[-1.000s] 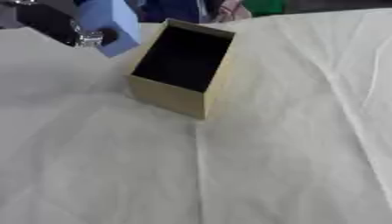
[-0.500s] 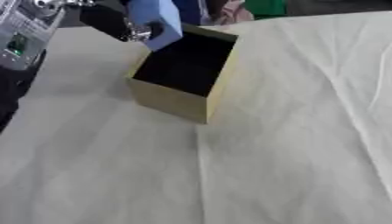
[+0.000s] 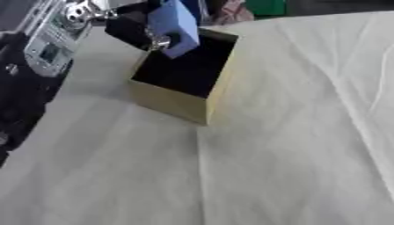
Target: Pick up objects on the table and place them in the box.
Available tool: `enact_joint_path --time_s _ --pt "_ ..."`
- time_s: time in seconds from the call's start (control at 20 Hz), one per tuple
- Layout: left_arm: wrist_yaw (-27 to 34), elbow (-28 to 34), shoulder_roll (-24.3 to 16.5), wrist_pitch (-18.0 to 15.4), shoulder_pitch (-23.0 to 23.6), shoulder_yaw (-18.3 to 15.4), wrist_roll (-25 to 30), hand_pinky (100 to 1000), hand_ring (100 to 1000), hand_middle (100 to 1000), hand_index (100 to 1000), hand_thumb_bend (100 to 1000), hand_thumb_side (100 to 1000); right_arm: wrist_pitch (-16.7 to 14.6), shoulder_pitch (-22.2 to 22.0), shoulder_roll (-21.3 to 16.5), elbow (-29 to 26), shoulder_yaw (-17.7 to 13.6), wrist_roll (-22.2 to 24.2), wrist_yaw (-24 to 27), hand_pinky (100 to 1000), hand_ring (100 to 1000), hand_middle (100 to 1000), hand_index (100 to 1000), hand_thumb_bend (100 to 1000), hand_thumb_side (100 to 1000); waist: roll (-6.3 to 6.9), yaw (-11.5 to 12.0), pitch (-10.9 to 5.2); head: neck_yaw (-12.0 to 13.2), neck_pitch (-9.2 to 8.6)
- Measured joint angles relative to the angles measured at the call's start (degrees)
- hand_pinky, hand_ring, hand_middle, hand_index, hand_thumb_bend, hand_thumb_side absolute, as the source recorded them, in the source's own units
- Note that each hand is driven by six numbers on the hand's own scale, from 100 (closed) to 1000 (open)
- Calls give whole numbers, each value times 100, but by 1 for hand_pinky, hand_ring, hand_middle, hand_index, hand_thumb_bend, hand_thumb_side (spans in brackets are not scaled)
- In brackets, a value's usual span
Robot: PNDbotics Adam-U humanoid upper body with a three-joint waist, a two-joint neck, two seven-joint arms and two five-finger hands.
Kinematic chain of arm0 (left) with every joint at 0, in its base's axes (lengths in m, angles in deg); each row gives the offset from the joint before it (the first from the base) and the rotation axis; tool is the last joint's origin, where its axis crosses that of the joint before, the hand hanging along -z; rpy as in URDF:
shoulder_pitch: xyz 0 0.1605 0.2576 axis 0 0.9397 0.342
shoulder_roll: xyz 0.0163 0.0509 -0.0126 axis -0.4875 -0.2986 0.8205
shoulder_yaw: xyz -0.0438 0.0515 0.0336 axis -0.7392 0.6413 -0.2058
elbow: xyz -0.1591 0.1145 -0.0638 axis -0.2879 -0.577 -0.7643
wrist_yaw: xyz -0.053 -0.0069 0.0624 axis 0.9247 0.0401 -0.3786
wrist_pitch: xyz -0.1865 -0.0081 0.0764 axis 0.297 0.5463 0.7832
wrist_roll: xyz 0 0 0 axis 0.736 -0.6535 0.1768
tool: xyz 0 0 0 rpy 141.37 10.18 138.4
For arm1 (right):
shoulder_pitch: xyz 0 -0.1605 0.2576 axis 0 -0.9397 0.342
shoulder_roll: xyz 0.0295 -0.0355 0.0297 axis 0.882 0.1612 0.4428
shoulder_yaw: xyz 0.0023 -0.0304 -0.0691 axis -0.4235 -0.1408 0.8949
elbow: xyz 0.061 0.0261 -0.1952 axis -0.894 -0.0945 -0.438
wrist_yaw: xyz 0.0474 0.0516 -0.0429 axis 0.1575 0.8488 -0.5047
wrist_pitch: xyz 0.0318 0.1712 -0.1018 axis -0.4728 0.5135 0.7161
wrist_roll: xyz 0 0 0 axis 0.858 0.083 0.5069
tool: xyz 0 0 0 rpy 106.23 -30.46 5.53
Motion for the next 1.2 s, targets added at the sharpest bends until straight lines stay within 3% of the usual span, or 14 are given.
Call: enact_joint_path --time_s 0.2,0.3,0.4,0.55,0.6,0.75,1.1,1.2 --pt "-345 -264 95 -122 0 -14 -288 821 760 657 893 100 743 1 -1 13 0 9 11 11 814 858 845 931 177 1000 0 -35 15 2 14" --pt "-567 -373 121 -174 0 -17 -465 826 774 676 903 146 752 1 -4 14 0 9 12 12 814 858 845 931 177 1000 0 -54 33 4 33" --pt "-813 -480 152 -230 0 -30 -657 822 775 685 907 333 749 1 -6 15 0 9 12 13 814 858 845 931 176 1000 1 -60 35 6 51" --pt "-1221 -581 199 -380 22 -64 -998 845 809 746 951 498 763 3 -23 24 0 9 10 13 813 857 843 931 175 1000 9 -74 51 6 61" --pt "-1348 -613 205 -433 37 -74 -1095 845 809 746 951 498 763 8 -48 29 0 9 6 13 813 857 843 931 175 1000 11 -80 59 6 73" --pt "-1700 -710 228 -530 64 -113 -1334 900 867 799 1000 695 818 16 -86 53 0 8 -1 13 813 857 843 931 177 1000 15 -81 67 6 111" --pt "-2016 -819 242 -530 66 -232 -1673 905 887 822 1000 741 850 39 -110 63 0 5 -24 13 813 857 843 931 175 1000 26 -81 67 8 135" --pt "-2016 -819 242 -515 66 -251 -1747 894 873 800 1000 689 844 41 -126 64 0 5 -25 13 813 857 843 931 174 1000 26 -81 67 9 136"
